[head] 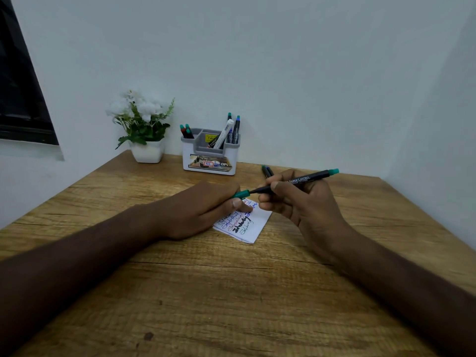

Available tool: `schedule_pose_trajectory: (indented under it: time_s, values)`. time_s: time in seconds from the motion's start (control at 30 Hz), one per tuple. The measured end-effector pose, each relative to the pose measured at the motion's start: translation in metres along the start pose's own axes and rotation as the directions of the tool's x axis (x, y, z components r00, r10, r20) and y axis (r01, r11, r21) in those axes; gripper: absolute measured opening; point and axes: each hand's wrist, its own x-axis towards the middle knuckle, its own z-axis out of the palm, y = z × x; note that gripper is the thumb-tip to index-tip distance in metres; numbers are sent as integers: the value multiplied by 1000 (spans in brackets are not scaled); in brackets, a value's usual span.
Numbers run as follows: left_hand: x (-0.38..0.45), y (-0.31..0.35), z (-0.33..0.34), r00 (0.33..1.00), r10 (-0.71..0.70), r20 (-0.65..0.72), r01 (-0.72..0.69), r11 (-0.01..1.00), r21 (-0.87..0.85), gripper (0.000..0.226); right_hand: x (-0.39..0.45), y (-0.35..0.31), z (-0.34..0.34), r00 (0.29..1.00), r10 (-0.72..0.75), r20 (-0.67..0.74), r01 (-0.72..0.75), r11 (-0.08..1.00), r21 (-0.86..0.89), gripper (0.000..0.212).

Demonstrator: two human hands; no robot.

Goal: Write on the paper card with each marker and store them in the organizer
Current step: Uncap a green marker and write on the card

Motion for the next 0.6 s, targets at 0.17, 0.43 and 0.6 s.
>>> schedule_pose_trajectory:
  time_s: [0.17, 0.43, 0.6]
  values:
    - [-1, 3, -1, 1000, 1, 3, -1, 1000, 11, 28, 1, 1, -3, 999, -17, 31, 20, 997, -74, 6]
    - [-1, 4, -1, 1000, 13, 19, -14, 1000, 16, 27, -7, -2, -1, 990, 99, 103, -51, 917, -395, 19]
    - [-1, 1, -1, 1000, 27, 0, -27, 999, 17, 30, -2, -4, 1, 966, 189, 175, -186, 982, -37, 42]
